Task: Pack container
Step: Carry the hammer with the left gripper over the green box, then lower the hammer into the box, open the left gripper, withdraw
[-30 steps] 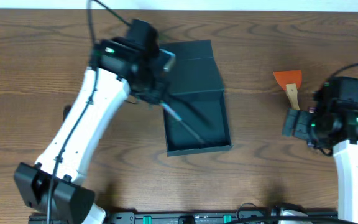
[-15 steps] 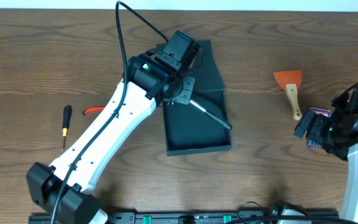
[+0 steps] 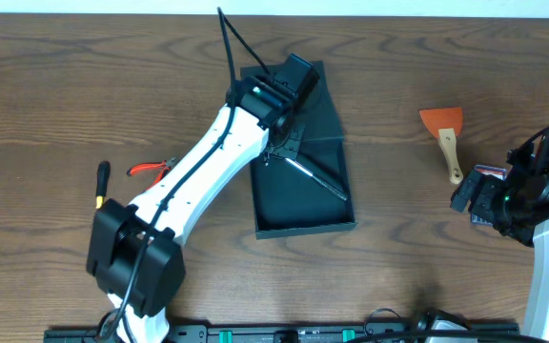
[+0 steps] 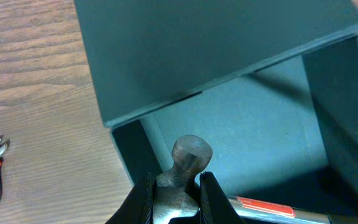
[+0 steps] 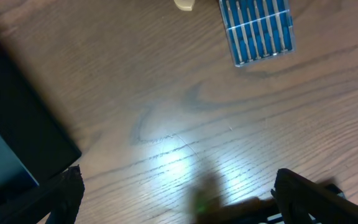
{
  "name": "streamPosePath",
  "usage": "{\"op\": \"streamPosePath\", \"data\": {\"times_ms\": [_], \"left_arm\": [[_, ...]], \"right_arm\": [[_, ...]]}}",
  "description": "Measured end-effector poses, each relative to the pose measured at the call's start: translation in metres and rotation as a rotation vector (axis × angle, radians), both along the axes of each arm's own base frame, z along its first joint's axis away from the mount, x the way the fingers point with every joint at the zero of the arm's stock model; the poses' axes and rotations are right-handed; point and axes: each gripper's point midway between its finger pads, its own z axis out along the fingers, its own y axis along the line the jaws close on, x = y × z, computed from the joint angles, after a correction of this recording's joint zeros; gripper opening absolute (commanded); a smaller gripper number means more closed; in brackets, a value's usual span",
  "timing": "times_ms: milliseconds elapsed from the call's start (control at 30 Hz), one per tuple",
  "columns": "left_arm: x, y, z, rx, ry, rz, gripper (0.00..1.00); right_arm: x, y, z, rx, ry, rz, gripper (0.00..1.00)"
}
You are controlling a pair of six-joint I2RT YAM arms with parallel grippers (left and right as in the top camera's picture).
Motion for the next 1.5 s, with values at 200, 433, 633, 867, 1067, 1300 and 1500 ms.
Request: {"op": "streamPosePath", "data": {"times_ms": [200,433,633,867,1067,1300,1500], "left_arm": [[0.002,0.001,-0.014,0.027,0.020,0.004,0.06],[0.003,0.003,-0.039,0.070,0.066,0.009,0.06],[0.002,0.007,-0.048,0.084,0.081,0.018,0.05],[-0.004,0.020,-0.067,0.110,0.114,0.034,0.06],[-0.011,0.024,-0.078,0.125,0.137,0.034,0.06],[-0.010,0.023,-0.078,0.119,0.130,0.035,0.72],[-0.010,0.022,-0.078,0.119,0.128,0.034,0.92]], "right_arm": [[0.000,0.000,0.000,0.001,0.001,0.002,0.99],[-0.002,0.001,-0.001,0.004,0.009,0.005,0.99],[-0.002,0.001,-0.001,0.002,0.010,0.012,0.99],[-0.002,0.001,-0.001,0.001,0.010,0.015,0.99],[-0.002,0.001,-0.001,0.001,0.010,0.015,0.99],[-0.002,0.001,-0.001,0.002,0.010,0.015,0.99],[-0.002,0.001,-0.001,0.002,0.010,0.015,0.99]]}}
